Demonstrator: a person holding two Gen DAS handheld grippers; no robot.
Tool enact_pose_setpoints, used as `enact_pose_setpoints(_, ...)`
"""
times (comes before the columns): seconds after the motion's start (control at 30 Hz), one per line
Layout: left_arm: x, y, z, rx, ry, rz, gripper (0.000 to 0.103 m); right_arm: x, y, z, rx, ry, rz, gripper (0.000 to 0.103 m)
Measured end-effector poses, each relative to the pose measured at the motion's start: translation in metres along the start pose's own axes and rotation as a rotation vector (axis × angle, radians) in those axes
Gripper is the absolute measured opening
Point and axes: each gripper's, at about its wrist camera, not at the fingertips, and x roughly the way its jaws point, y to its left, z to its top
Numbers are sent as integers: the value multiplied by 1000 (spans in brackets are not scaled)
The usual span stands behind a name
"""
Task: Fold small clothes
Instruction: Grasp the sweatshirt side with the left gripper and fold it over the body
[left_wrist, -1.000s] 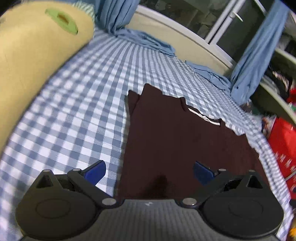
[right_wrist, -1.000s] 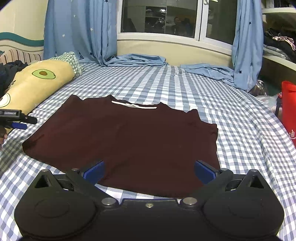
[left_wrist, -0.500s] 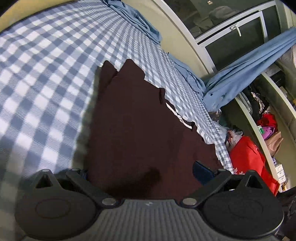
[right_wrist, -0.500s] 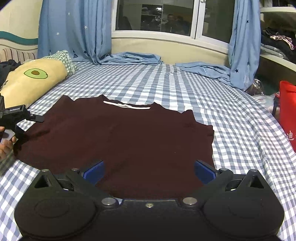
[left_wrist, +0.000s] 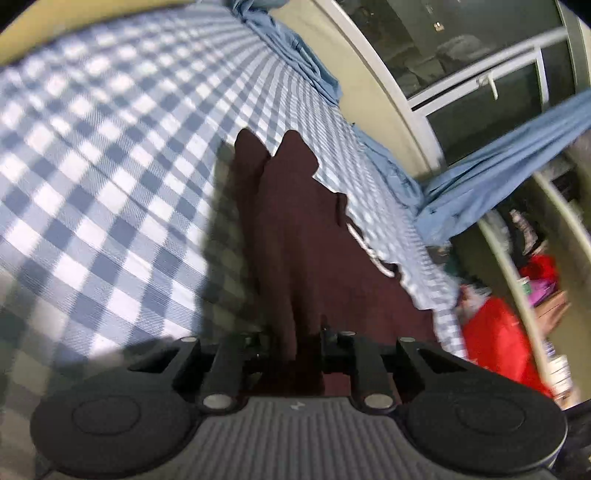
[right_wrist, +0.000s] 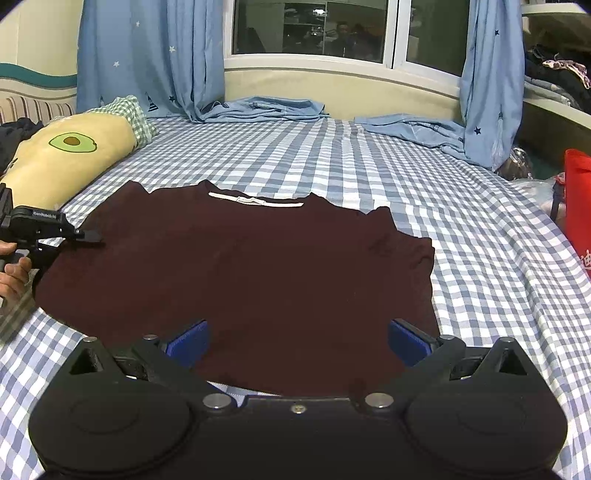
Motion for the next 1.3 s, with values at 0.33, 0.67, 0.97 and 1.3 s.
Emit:
enact_pose_setpoints(0.33,-17,-77,3,178,-58,132,15,-2,-10,-8,19,4,23,102)
enact_pose_setpoints(0.67,4,-247,-5,441,-54,297,15,-17,-53,-27,118,-13,63,102)
enact_pose_setpoints(0.97,129,-393,-72,702,69,361,8,-48,-120,-55,180,-63,53,102)
enact_pose_setpoints(1.3,216,-438,-169,765,123,361,5,-74,-201,-92,304,-81,-14,102)
